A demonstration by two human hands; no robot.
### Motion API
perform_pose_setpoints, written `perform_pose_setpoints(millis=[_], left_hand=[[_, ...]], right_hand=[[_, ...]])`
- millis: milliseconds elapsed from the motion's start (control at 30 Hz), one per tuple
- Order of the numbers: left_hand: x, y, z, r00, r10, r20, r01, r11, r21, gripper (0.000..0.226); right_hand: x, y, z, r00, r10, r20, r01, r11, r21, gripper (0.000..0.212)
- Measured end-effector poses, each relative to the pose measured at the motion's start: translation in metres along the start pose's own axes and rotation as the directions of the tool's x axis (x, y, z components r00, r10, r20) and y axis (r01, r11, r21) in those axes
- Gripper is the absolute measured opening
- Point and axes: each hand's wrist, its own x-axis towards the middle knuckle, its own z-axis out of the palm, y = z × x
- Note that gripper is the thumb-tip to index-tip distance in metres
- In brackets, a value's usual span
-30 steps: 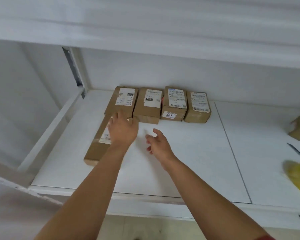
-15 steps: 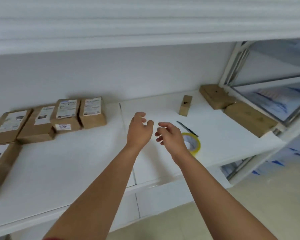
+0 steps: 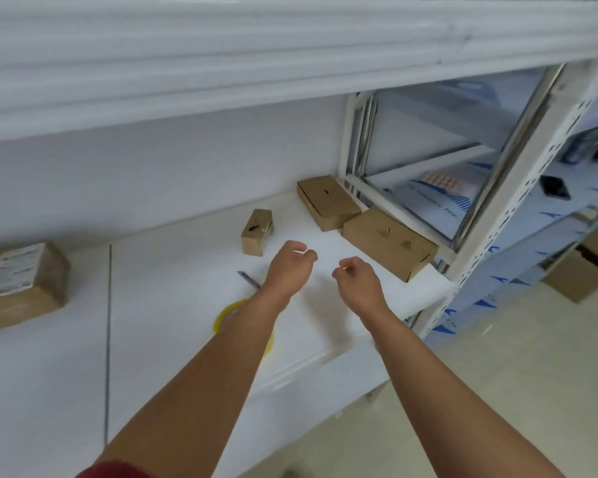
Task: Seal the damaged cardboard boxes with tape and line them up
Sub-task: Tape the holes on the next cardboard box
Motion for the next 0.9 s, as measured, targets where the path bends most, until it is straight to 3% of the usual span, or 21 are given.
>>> perform_pose_setpoints(millis=[100, 233, 400, 500, 633, 767, 900], left_hand=[[0.029, 0.008, 0.035, 0.994, -0.043, 0.097, 0.045, 0.999, -0.026, 0.033], [0.052, 0.016, 0.069, 0.981, -0.095, 0.166, 0.098, 0.995, -0.012, 0.033], [0.069, 0.016, 0.091, 0.982, -0.137, 0.131, 0.138, 0.990, 0.002, 0.034], [0.074, 0.019, 0.106, 0.987, -0.149, 0.062, 0.150, 0.989, -0.011, 0.034], [0.074, 0.025, 0.132, 0.993, -0.115, -0.042, 0.119, 0.984, 0.131, 0.043], [0.071, 0.029, 0.146, 0.982, 0.067, -0.176, 0.022, 0.887, 0.462, 0.057], [0.059, 0.028, 0.140, 0.991, 0.067, -0.114, 0.018, 0.788, 0.616, 0.046]], right_hand=[[0.039, 0.027, -0.029, 0.999, 0.022, -0.023, -0.027, 0.973, -0.230, 0.039], [0.082, 0.057, -0.064, 0.999, 0.014, -0.041, -0.033, 0.856, -0.517, 0.046], [0.109, 0.092, -0.083, 0.999, -0.034, -0.019, 0.011, 0.715, -0.699, 0.069], [0.118, 0.104, -0.087, 0.993, -0.111, 0.025, 0.090, 0.631, -0.771, 0.069], [0.120, 0.113, -0.098, 0.969, -0.222, 0.106, 0.222, 0.604, -0.765, 0.065], [0.122, 0.124, -0.115, 0.911, -0.294, 0.288, 0.410, 0.700, -0.585, 0.061], [0.128, 0.129, -0.125, 0.835, -0.335, 0.437, 0.529, 0.708, -0.468, 0.076]])
